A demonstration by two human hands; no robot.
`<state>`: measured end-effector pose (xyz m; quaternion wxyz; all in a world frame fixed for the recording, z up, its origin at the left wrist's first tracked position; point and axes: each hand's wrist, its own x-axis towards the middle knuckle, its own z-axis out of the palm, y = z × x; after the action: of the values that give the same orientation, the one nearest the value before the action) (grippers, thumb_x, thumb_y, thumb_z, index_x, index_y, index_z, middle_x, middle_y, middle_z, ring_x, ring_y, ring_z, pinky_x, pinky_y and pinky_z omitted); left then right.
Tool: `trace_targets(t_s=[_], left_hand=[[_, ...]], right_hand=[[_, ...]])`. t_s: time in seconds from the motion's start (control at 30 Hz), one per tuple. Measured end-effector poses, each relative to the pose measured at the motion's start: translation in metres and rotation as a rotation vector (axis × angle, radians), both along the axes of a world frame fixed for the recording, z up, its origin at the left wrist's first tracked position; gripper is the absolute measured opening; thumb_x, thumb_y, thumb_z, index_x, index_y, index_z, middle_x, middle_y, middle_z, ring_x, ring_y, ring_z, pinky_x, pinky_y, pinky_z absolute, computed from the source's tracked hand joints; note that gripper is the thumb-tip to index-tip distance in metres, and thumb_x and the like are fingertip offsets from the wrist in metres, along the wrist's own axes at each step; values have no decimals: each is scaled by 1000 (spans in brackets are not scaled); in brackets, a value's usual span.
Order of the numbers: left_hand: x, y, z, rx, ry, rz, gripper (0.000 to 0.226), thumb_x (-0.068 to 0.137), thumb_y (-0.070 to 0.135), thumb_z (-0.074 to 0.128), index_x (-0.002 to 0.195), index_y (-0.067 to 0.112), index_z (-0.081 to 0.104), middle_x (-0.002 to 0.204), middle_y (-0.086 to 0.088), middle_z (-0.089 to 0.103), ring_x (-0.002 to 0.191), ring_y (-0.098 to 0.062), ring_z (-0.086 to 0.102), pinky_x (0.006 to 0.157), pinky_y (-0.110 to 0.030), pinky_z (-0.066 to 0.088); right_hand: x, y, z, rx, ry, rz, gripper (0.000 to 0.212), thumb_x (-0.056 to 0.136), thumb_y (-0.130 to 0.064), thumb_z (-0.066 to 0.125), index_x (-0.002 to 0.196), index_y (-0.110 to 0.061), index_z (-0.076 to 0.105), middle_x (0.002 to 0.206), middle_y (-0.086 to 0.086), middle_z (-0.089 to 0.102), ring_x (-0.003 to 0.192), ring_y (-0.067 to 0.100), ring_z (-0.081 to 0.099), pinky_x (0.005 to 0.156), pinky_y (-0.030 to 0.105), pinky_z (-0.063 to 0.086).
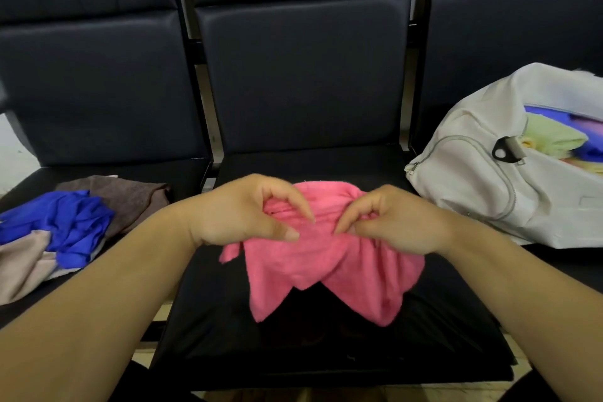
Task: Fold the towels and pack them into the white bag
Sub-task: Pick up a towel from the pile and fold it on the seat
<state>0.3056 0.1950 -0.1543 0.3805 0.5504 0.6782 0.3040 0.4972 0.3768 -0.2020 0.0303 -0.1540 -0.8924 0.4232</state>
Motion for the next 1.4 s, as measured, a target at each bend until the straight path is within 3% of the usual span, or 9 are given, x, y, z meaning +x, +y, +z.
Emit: trace_targets(t_s=[0.1,0.23,0.43,0.6,0.77,0.83,0.93,1.17,1.4], left_hand=[[-2,-1,-4,-182,167,-147,27,90,11,75,108,30,76,90,-18,70,37,-14,54,34,-17,38],[-6,8,-25,-237,390,-137,29,97,19,65,106,45,73,79,-1,75,52,-23,64,49,-30,53],[-15,12,-29,91,-30,287,31,101,8,55,97,27,79,105,4,76,90,-50,68,79,-52,60],[-5,14,-17,189,-301,184,17,77,8,80,87,22,81,114,0,74,113,-18,69,93,-33,55],[0,4,-4,-129,117,-231,26,87,3,74,108,18,78,87,19,75,81,-1,71,79,-17,56],[3,3,-5,-303,259,-293,31,95,8,68,115,30,75,64,17,69,48,-10,60,49,-22,50],[0,10,-15,-292,400,-175,36,96,14,66,110,46,73,63,-1,70,40,-25,52,40,-30,44],[-2,14,-18,84,-32,249,18,92,9,71,106,19,78,77,4,77,72,-9,74,68,-19,59],[6,14,-8,262,-107,237,17,76,3,82,83,18,79,98,6,77,101,-10,71,94,-31,54]], right_hand=[[0,5,2,-278,197,-129,33,93,2,63,82,-24,79,94,-3,77,96,14,70,95,33,51],[-7,-6,0,-387,339,-169,45,94,8,55,73,-25,76,89,-10,73,93,5,66,92,26,48],[4,-6,14,-107,53,110,18,81,-9,82,85,-26,82,90,-9,76,91,5,69,89,21,51],[2,-5,10,85,-151,169,17,79,-19,84,88,-33,82,91,-19,75,94,3,65,98,29,47],[6,11,11,41,-42,61,19,83,-11,79,86,-30,82,89,-14,76,91,7,69,94,32,54],[6,9,10,-54,76,-7,21,87,-7,76,84,-27,81,91,-13,76,91,3,69,90,22,52],[2,4,6,-213,264,-128,35,89,3,67,75,-27,78,89,-8,75,90,5,68,89,21,51],[3,-5,14,-348,354,-37,29,79,1,80,74,-27,79,85,-8,75,85,2,68,82,16,50],[-1,1,13,112,-60,161,14,80,-10,83,84,-24,81,84,-16,75,85,0,67,87,13,45]])
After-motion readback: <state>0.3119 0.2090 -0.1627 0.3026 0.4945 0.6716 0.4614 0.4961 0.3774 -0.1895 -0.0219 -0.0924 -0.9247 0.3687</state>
